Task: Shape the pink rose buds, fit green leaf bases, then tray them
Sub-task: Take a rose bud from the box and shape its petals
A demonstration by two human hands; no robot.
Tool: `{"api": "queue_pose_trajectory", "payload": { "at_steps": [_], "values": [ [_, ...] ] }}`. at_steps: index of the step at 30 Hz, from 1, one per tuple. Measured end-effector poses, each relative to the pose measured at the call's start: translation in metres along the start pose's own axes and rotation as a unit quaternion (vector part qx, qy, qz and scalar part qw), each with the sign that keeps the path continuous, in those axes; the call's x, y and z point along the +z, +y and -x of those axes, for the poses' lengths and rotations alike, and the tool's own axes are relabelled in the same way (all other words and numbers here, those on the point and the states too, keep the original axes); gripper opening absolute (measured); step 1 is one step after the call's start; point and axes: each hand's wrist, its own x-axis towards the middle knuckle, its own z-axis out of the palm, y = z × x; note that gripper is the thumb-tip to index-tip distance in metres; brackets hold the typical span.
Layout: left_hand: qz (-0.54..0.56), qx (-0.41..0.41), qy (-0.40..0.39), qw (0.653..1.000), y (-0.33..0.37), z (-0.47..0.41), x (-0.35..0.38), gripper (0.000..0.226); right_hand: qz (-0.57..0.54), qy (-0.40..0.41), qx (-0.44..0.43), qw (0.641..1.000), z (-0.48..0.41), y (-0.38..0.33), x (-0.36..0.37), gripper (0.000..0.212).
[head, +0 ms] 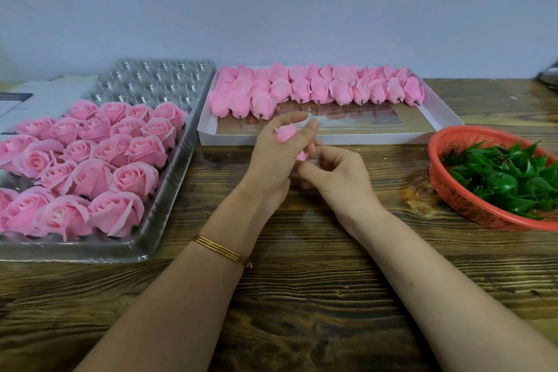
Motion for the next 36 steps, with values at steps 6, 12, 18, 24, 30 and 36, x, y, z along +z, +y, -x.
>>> {"api": "queue_pose_trajectory", "payload": {
  "at_steps": [6,12,18,24,30,36],
  "values": [
    [-0.053,0.019,-0.003,0.998,0.000,0.001,-0.002,0.019,-0.068,-0.035,0.085,0.993,-0.001,-0.004,-0.002,0.014],
    [-0.241,0.163,0.044,0.956,-0.007,0.001,-0.005,0.024,-0.132,0.018,0.129,0.983,-0.005,-0.007,-0.006,0.014],
    [-0.343,0.199,0.017,0.918,-0.012,0.002,-0.007,0.031,-0.157,0.078,0.113,0.978,-0.007,-0.008,-0.009,0.010],
    [-0.357,0.202,-0.015,0.912,-0.014,0.005,-0.006,0.037,-0.150,0.058,0.101,0.982,-0.004,-0.011,-0.007,0.022],
    [-0.371,0.207,-0.023,0.905,-0.015,0.005,-0.005,0.040,-0.150,0.060,0.116,0.980,-0.004,-0.013,-0.007,0.003],
    [-0.380,0.209,-0.031,0.901,-0.015,0.005,-0.006,0.040,-0.151,0.049,0.120,0.980,-0.004,-0.015,-0.007,0.012]
  ]
}}
